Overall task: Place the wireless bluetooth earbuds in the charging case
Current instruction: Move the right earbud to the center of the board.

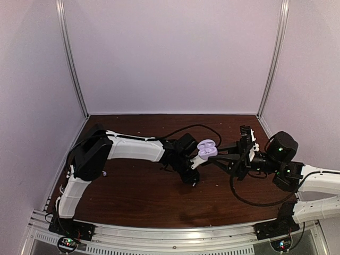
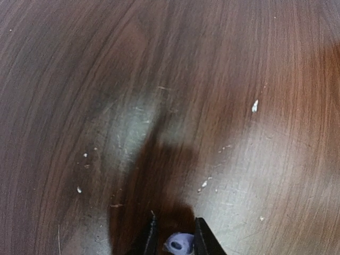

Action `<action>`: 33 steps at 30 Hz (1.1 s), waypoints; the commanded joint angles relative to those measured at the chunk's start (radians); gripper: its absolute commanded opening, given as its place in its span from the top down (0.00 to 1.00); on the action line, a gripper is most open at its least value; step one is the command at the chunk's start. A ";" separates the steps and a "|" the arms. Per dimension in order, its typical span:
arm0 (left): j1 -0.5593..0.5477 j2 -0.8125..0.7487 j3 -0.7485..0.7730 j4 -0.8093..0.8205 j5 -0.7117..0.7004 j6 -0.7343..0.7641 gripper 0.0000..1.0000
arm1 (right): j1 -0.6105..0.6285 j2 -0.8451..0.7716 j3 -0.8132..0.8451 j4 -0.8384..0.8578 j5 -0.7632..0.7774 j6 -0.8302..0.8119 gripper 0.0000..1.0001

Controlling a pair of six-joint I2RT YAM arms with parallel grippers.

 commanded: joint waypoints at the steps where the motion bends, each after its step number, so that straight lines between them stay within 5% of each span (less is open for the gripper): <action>1: -0.005 -0.022 -0.041 -0.095 -0.057 0.034 0.80 | 0.002 0.006 0.017 0.000 -0.003 -0.008 1.00; 14: -0.006 -0.345 -0.517 -0.153 -0.227 0.093 0.88 | 0.001 0.041 0.023 0.026 -0.026 -0.007 1.00; 23: -0.003 -0.453 -0.425 -0.247 -0.265 -0.058 0.62 | 0.001 0.029 0.026 0.007 -0.013 0.000 1.00; 33: 0.046 -0.449 -0.399 -0.333 -0.096 -0.269 0.62 | 0.001 0.001 0.010 -0.031 0.010 -0.031 1.00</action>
